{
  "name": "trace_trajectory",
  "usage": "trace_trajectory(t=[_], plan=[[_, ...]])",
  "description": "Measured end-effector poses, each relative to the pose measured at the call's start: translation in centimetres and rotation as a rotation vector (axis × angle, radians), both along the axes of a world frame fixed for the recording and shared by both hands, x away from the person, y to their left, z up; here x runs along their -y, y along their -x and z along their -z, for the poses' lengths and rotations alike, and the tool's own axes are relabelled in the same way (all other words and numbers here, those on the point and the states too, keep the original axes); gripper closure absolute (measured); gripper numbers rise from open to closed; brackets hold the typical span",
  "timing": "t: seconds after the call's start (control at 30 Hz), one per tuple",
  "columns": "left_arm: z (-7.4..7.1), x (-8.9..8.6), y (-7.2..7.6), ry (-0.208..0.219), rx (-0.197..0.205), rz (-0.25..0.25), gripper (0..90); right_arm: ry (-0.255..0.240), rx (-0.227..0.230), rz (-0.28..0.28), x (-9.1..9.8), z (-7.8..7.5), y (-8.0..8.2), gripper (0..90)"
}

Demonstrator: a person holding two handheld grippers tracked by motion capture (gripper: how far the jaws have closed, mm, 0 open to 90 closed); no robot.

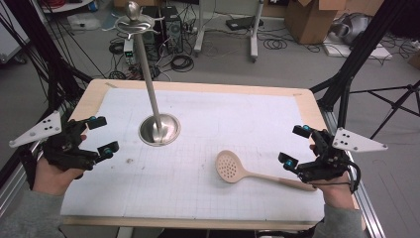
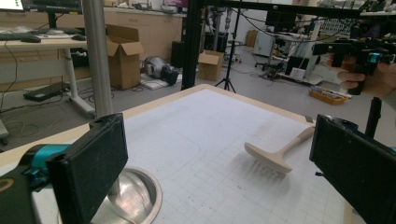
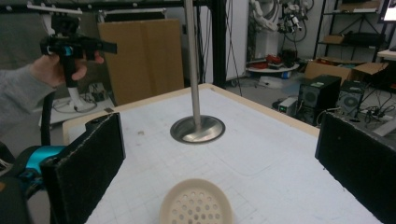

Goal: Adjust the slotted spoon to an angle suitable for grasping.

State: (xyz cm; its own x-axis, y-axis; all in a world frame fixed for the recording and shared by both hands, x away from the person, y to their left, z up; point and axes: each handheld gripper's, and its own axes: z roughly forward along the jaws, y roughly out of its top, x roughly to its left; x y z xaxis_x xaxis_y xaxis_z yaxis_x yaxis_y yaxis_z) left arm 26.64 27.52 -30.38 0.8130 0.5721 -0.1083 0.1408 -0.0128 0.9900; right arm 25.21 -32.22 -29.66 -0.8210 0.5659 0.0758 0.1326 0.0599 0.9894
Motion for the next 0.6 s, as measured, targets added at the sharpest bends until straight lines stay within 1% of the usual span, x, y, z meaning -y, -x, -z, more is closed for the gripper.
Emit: trace_trajectory(t=[0.13, 0.17, 0.2, 0.3, 0.37, 0.43, 0.47, 0.5, 0.53, 0.6], plan=[[0.1, 0.0, -0.1, 0.001, -0.007, 0.0, 4.7, -0.007, -0.002, 0.004, 0.1, 0.2, -0.1, 0.4], [0.2, 0.0, -0.1, -0.002, -0.013, -0.002, 4.7, -0.01, -0.011, 0.005, 0.1, 0.2, 0.0, 0.4], [0.3, 0.0, -0.1, -0.002, -0.016, -0.001, 4.7, -0.006, -0.007, 0.005, 0.1, 0.3, -0.1, 0.4], [0.2, 0.0, -0.1, 0.0, -0.017, -0.001, 4.7, 0.002, -0.019, -0.002, -0.1, 0.5, -0.1, 0.4], [0.2, 0.1, -0.2, 0.002, -0.019, 0.001, 4.7, 0.011, -0.017, -0.008, -0.2, 0.8, -0.2, 0.4], [0.2, 0.0, -0.3, 0.01, -0.021, 0.005, 4.7, 0.023, -0.038, -0.02, -0.4, 1.2, -0.3, 0.5], [0.1, -0.1, -0.4, 0.017, -0.021, 0.006, 4.7, 0.024, -0.056, -0.021, -0.5, 1.6, -0.4, 0.6], [0.1, -0.1, -0.4, 0.021, -0.02, 0.005, 4.7, 0.027, -0.063, -0.029, -0.6, 2.0, -0.5, 2.8], [0.1, -0.2, -0.4, 0.023, -0.02, 0.005, 4.7, 0.03, -0.081, -0.038, -0.7, 2.4, -0.6, 5.3], [0.1, -0.3, -0.4, 0.028, -0.019, 0.005, 4.7, 0.041, -0.111, -0.043, -0.9, 3.3, -0.8, 6.5]])
